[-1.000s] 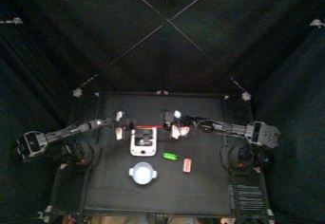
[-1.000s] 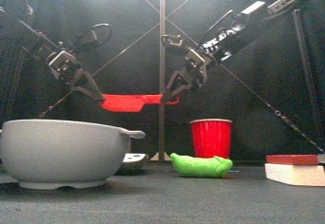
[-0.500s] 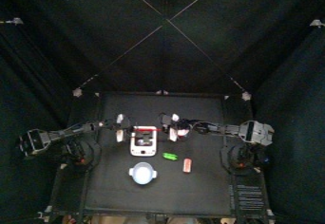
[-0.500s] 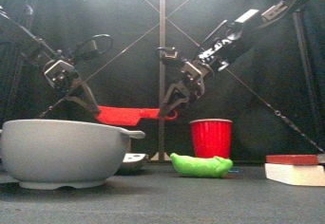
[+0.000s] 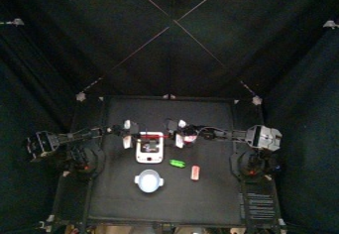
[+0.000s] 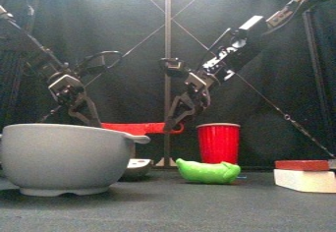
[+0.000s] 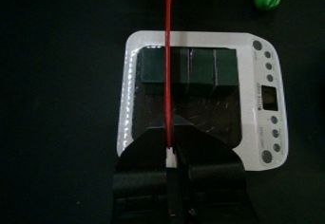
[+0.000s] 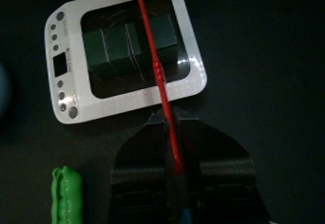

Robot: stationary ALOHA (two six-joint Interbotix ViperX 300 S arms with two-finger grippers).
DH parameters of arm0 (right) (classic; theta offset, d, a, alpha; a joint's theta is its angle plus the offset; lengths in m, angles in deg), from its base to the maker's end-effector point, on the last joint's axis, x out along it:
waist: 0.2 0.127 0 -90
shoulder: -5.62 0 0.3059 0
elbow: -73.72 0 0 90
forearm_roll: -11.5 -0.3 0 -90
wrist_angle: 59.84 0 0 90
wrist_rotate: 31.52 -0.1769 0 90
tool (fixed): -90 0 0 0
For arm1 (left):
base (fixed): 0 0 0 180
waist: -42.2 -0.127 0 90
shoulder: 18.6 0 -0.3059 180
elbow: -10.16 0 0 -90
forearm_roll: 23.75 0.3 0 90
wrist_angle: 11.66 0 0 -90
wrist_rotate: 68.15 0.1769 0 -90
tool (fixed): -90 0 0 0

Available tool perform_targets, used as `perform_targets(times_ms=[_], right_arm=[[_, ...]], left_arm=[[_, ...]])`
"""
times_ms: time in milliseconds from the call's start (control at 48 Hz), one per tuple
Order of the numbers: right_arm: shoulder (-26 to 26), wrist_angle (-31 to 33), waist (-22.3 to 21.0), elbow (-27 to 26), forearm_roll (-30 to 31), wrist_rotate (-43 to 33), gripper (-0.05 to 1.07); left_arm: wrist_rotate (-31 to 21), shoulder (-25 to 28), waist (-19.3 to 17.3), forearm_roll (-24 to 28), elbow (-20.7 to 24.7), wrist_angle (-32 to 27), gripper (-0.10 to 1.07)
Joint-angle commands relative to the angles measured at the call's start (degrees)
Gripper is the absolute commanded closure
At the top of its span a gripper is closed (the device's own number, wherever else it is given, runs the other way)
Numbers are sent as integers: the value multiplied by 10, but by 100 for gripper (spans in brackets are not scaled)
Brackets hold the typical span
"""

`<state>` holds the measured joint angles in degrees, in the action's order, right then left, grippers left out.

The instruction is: Cut sushi roll

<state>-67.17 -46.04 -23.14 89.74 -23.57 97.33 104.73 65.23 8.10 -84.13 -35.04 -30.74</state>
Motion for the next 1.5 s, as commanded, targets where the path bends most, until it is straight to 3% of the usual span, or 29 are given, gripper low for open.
perform_targets(times_ms=[0,1479], right_arm=[[-11,-1,-10,-6,-1,-6,77],[48,-1,-7,-17,-28,-6,77]], left_arm=[[-1,4,-3,2,4,1,65],[-1,62,-4,-12,5,2,65]])
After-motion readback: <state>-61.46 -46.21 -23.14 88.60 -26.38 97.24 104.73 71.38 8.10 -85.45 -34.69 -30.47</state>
